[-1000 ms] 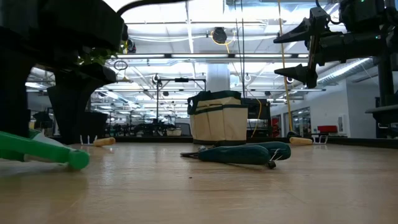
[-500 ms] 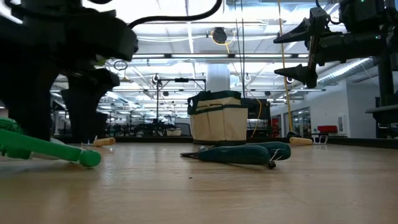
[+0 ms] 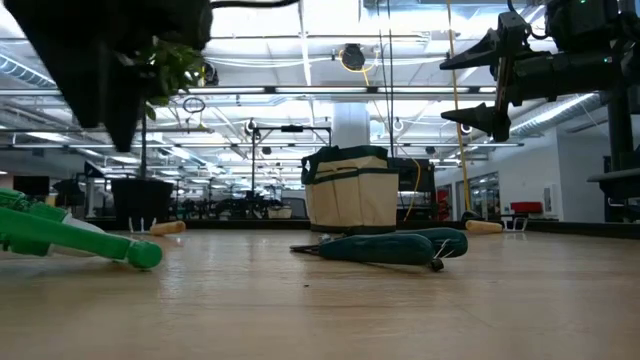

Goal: Pick & Place Garden tools in Gardening bag
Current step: Put the spray bottle into the gardening bag

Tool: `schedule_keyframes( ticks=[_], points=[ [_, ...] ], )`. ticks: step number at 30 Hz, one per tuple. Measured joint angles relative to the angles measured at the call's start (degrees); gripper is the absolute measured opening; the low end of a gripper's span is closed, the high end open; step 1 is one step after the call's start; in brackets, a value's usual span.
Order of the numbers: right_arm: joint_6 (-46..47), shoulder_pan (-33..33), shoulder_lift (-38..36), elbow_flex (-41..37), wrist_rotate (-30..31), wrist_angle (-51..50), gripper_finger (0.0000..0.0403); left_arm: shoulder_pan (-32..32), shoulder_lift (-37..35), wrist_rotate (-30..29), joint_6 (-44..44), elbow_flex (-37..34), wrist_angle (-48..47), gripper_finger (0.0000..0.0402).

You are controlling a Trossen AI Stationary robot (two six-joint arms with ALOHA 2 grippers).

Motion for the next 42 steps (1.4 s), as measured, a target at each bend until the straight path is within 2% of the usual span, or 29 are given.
schedule_keyframes(
  ticks=[4, 10, 20, 25, 42],
  points=[
    [0.0, 0.0, 0.0, 0.0, 0.0, 0.0, 0.0394, 0.26, 0.39, 3.27, -4.18, 0.0, -3.97, 0.0274],
    [0.0, 0.0, 0.0, 0.0, 0.0, -0.01, 0.0394, 0.34, 1.79, 3.92, -5.64, 0.0, -4.37, 0.028],
    [0.0, -0.02, 0.01, 0.0, 0.0, 0.0, 0.0394, 0.41, 3.26, 3.98, -9.43, 0.0, -3.91, 0.0353],
    [0.0, -0.02, 0.0, 0.0, 0.02, 0.0, 0.0394, -0.13, 6.28, 5.28, -10.64, 0.0, -3.6, 0.0372],
    [0.02, -0.01, 0.0, 0.0, 0.0, 0.0, 0.0394, -1.68, 14.6, 7.43, -10.68, 0.0, -3.07, 0.0363]
  ],
)
